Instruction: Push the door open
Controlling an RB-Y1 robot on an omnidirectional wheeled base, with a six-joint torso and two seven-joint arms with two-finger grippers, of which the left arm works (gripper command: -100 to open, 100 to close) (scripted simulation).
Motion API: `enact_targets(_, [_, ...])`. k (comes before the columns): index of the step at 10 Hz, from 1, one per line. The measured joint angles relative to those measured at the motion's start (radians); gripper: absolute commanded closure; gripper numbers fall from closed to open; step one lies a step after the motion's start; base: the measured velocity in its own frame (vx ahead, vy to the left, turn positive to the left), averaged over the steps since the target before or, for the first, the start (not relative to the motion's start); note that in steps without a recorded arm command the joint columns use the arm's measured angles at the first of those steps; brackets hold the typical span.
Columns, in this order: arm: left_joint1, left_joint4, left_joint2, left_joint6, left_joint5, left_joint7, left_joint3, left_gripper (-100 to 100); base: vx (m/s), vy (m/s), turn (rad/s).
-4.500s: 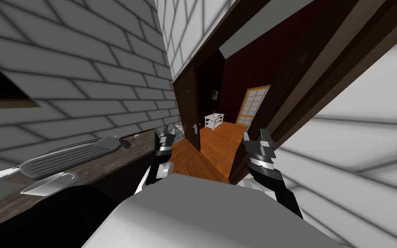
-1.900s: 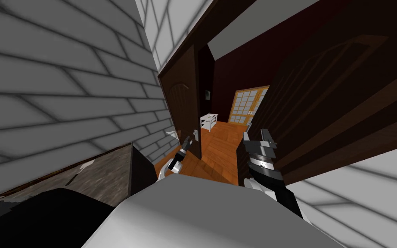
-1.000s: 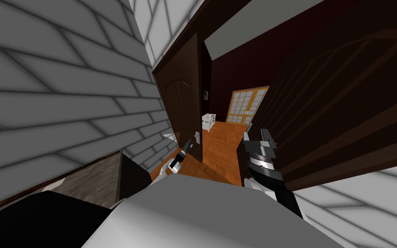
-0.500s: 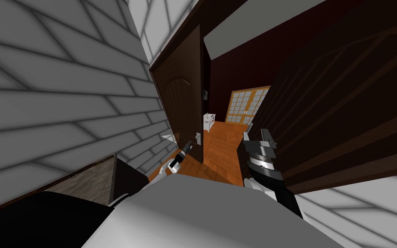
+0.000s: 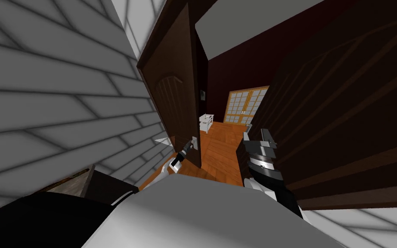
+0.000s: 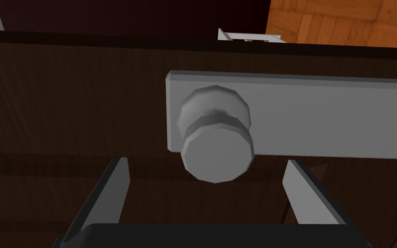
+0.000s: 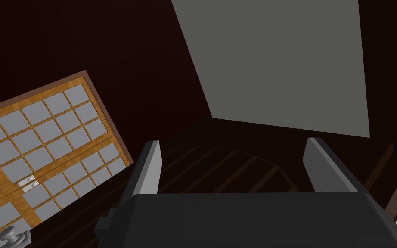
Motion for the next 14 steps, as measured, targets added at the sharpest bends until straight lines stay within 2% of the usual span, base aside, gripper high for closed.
enact_targets(1, [-0.006, 0.010, -0.008, 0.001, 0.000, -0.004, 0.004, -100, 0.097, -0.019, -0.009])
enact_targets(2, [-0.007, 0.011, -0.009, 0.001, 0.000, -0.004, 0.004, 100, -0.010, 0.002, 0.011])
enact_targets(8, [-0.013, 0.009, -0.008, 0.003, 0.000, -0.004, 0.007, 100, 0.011, -0.006, -0.004])
enact_targets(11, [-0.016, 0.046, -0.025, 0.006, 0.000, -0.015, 0.023, 100, 0.154, -0.098, 0.032])
enact_targets(12, [-0.031, 0.069, -0.034, 0.005, 0.001, -0.020, 0.033, 100, 0.169, -0.107, 0.004])
enact_targets(14, [-0.032, 0.062, -0.040, 0.014, 0.002, -0.029, 0.054, 100, 0.128, -0.075, 0.007])
